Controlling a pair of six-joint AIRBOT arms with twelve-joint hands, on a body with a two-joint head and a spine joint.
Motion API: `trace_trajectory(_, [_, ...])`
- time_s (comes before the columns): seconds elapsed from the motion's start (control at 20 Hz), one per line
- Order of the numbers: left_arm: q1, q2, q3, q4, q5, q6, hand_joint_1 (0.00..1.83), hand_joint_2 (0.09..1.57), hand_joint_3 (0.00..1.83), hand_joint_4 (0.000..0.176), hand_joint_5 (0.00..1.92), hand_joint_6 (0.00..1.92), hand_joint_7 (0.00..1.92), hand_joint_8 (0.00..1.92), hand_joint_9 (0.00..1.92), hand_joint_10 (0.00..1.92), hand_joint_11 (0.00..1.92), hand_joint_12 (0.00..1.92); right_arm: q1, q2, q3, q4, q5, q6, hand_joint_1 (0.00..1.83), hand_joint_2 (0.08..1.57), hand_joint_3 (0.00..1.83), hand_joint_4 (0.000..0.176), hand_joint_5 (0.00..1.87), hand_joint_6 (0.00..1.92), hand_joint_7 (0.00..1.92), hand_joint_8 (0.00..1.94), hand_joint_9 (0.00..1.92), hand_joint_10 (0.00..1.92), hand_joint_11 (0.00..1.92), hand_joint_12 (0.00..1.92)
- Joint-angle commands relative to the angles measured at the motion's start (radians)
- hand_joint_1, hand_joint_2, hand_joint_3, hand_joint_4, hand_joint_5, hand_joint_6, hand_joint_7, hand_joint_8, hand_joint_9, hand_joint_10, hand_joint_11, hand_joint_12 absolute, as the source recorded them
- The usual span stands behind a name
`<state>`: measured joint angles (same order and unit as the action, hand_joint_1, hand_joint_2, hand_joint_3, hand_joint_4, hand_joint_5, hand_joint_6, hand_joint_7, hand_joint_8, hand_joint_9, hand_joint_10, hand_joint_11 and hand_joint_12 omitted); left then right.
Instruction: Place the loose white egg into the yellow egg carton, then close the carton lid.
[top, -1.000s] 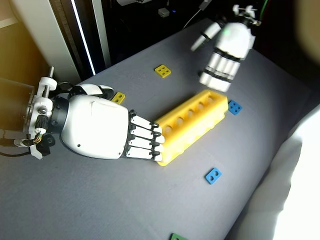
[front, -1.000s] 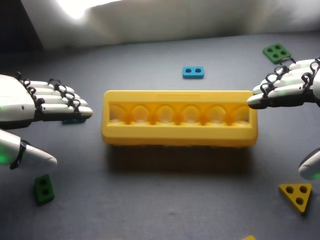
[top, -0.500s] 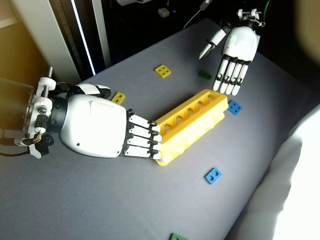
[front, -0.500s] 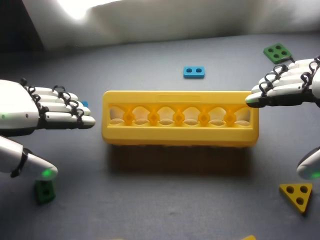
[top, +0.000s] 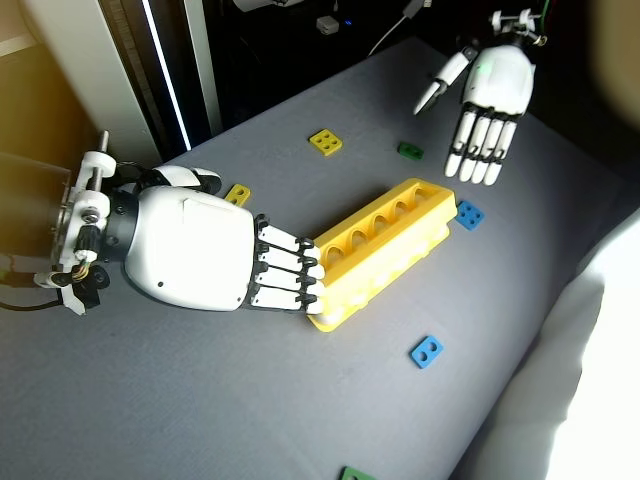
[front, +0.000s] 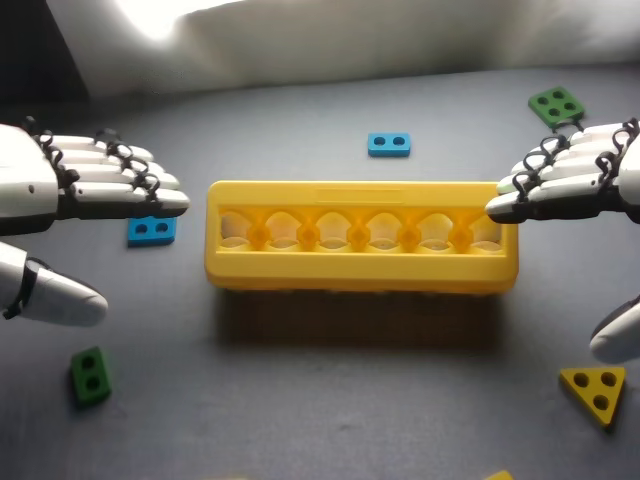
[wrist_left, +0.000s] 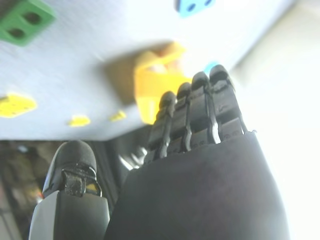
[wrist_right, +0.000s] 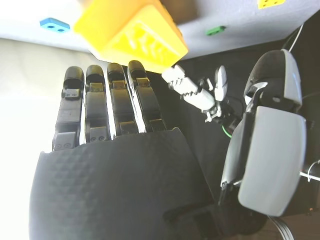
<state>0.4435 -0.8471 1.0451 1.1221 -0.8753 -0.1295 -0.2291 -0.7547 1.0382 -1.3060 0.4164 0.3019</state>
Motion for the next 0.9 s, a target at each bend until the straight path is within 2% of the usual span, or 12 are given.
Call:
trace_trajectory(0.0, [-0.008, 0.017, 0.003, -0.058, -0.069, -0.005, 0.00, 1.20, 0.00, 0.000, 0.00, 0.00, 0.00, 0.00, 0.00, 0.00, 0.00, 0.00, 0.003, 0.015, 0.001, 0.035, 0.036, 0.004, 0.30, 0.87, 0.02, 0.000, 0.12, 0.00, 0.08, 0.00, 0.05, 0.01, 0.00, 0.20])
trace_trajectory(0.15, [-0.016, 0.019, -0.017, -0.058, -0.101, -0.010, 0.00, 1.20, 0.00, 0.000, 0.00, 0.00, 0.00, 0.00, 0.00, 0.00, 0.00, 0.00, 0.002, 0.015, 0.000, 0.034, 0.036, 0.003, 0.30, 0.88, 0.02, 0.000, 0.12, 0.00, 0.08, 0.00, 0.05, 0.00, 0.00, 0.20])
trace_trajectory(0.5, [-0.020, 0.020, -0.082, -0.026, -0.089, -0.011, 0.00, 1.20, 0.00, 0.000, 0.00, 0.00, 0.00, 0.00, 0.00, 0.00, 0.00, 0.00, 0.003, 0.015, 0.000, 0.034, 0.036, 0.005, 0.30, 0.89, 0.00, 0.000, 0.13, 0.00, 0.08, 0.00, 0.05, 0.00, 0.00, 0.19])
trace_trajectory(0.65, [-0.025, 0.012, -0.084, -0.023, -0.086, -0.014, 0.00, 1.20, 0.00, 0.000, 0.00, 0.00, 0.00, 0.00, 0.00, 0.00, 0.00, 0.00, 0.003, 0.015, 0.000, 0.035, 0.036, 0.007, 0.28, 0.89, 0.00, 0.000, 0.12, 0.00, 0.07, 0.00, 0.03, 0.00, 0.00, 0.16])
trace_trajectory(0.85, [-0.033, -0.020, -0.085, -0.010, -0.072, -0.010, 0.00, 1.20, 0.00, 0.000, 0.00, 0.00, 0.00, 0.00, 0.00, 0.00, 0.00, 0.00, 0.004, 0.015, 0.000, 0.035, 0.036, 0.012, 0.31, 0.89, 0.00, 0.000, 0.13, 0.00, 0.08, 0.00, 0.05, 0.00, 0.00, 0.21])
